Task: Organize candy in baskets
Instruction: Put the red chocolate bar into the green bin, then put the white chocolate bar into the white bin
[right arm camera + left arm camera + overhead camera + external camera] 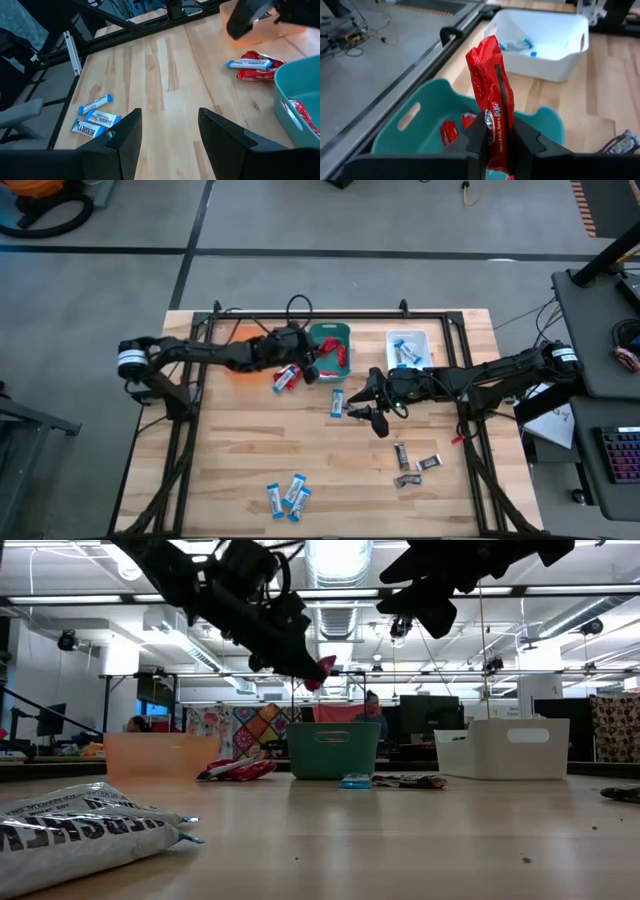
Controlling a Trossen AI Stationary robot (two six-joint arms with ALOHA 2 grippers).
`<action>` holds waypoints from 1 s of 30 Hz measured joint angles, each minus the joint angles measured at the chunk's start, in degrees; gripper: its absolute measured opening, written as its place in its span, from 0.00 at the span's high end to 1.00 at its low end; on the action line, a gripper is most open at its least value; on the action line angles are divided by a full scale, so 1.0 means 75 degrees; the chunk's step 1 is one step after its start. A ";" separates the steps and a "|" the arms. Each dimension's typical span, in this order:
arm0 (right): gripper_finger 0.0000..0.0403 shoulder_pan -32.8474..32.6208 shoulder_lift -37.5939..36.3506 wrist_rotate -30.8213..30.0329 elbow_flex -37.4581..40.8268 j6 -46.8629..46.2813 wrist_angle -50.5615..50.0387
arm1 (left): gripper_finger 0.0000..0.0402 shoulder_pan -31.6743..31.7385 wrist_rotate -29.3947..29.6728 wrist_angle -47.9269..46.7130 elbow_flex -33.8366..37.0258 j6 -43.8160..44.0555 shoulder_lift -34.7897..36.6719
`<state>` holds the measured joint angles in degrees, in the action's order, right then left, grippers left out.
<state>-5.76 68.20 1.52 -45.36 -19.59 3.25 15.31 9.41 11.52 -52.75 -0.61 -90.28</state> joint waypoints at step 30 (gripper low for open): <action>0.54 0.0000 0.0000 -0.0010 0.0000 -0.1056 0.0000 | 0.69 0.0025 -0.0408 -0.0073 -0.0006 0.0237 0.0074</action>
<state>-5.76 68.20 1.45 -45.36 -27.51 3.25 15.50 6.35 10.97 -52.80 1.17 -89.73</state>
